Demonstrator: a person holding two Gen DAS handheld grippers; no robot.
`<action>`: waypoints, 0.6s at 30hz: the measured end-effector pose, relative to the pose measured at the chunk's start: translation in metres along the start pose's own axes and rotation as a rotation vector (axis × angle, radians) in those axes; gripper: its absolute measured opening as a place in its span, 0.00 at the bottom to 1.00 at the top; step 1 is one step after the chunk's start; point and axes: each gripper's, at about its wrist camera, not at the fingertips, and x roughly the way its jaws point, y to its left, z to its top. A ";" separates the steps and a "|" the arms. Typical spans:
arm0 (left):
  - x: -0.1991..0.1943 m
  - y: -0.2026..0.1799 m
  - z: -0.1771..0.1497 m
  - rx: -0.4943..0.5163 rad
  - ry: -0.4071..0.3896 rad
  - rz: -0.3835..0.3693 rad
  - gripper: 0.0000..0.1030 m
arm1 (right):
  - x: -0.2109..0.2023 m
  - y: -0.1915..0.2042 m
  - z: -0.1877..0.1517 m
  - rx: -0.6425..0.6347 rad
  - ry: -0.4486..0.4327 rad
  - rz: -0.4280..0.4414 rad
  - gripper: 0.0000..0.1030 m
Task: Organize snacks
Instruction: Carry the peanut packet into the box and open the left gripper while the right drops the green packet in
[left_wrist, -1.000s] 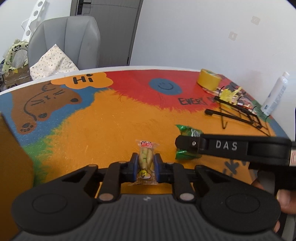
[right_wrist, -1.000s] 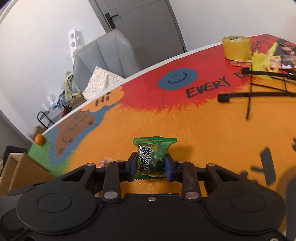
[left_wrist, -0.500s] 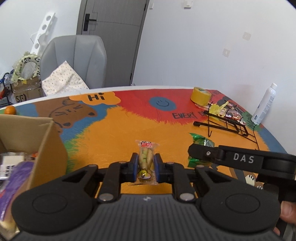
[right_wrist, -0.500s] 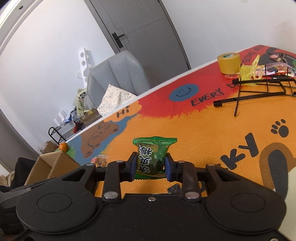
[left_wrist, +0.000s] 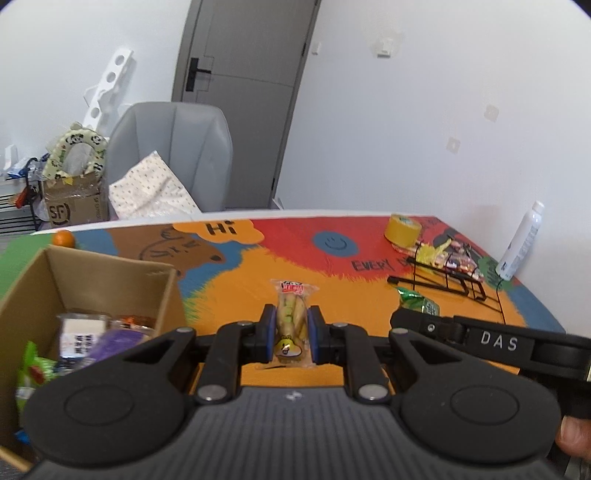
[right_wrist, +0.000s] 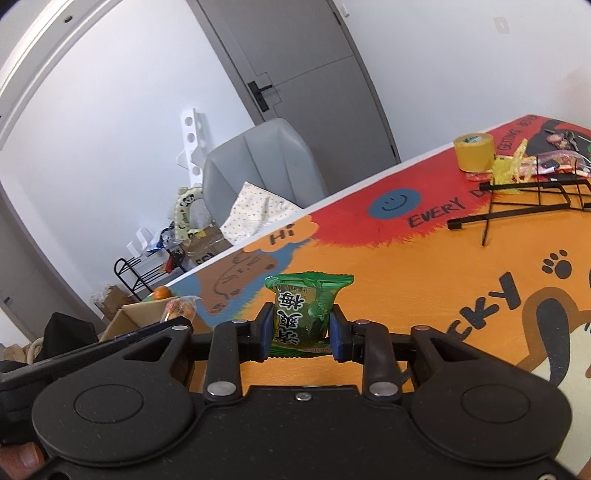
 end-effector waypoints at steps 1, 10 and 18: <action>-0.005 0.003 0.001 -0.003 -0.008 0.004 0.16 | -0.001 0.004 0.000 -0.006 -0.002 0.004 0.28; -0.039 0.036 0.010 -0.043 -0.060 0.047 0.16 | 0.001 0.036 0.000 -0.051 -0.008 0.044 0.27; -0.052 0.071 0.017 -0.078 -0.084 0.088 0.16 | 0.013 0.066 -0.001 -0.099 0.005 0.075 0.28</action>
